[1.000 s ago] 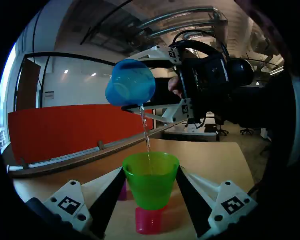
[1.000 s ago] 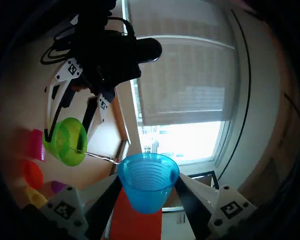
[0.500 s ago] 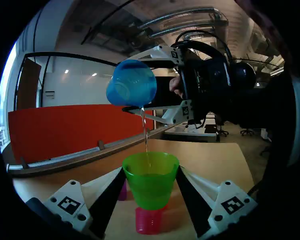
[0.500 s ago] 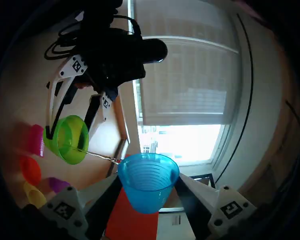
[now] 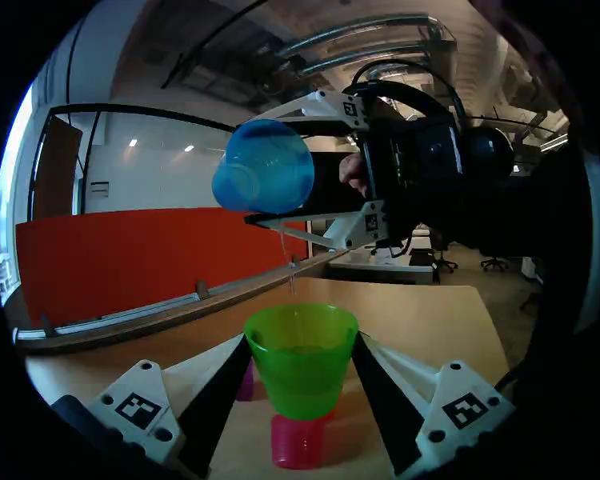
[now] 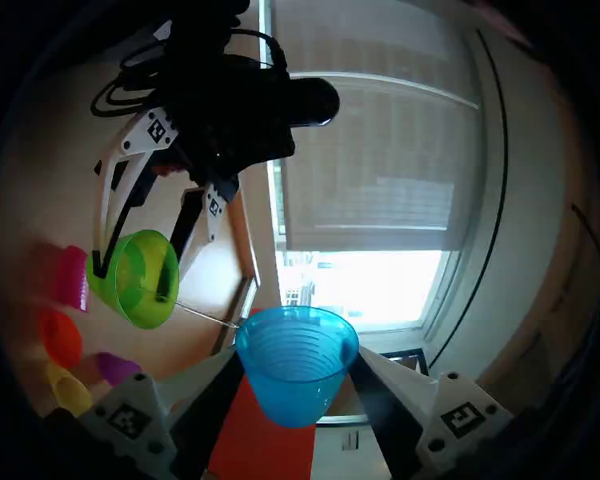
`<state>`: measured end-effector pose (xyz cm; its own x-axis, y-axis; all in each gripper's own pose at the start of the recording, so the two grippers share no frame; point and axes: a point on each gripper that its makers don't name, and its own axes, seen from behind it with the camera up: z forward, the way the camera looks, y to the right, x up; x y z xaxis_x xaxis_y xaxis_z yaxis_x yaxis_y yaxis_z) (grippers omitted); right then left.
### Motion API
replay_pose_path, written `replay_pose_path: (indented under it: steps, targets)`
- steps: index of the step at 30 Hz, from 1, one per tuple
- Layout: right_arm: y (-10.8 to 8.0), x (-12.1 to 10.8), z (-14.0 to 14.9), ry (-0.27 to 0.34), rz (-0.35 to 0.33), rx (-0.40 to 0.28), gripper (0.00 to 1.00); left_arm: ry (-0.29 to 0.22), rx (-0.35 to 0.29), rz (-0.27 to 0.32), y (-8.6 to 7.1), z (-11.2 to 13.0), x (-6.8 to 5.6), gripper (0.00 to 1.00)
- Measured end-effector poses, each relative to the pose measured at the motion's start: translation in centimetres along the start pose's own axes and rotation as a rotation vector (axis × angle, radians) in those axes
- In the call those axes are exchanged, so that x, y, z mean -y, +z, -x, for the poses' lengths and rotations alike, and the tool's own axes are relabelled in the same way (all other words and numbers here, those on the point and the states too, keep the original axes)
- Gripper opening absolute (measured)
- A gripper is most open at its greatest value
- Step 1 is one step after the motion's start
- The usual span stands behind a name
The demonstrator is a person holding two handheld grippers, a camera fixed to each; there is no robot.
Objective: Pour water
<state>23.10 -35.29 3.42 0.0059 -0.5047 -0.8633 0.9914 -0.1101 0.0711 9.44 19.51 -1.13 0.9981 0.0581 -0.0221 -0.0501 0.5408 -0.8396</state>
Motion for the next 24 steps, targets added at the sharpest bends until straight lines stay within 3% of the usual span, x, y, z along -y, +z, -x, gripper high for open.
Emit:
replay_pose_path:
  steps: [24]
  targets:
    - [0.13, -0.06, 0.03, 0.005, 0.005, -0.003, 0.89, -0.001, -0.001, 0.000, 0.03, -0.10, 0.02, 0.86]
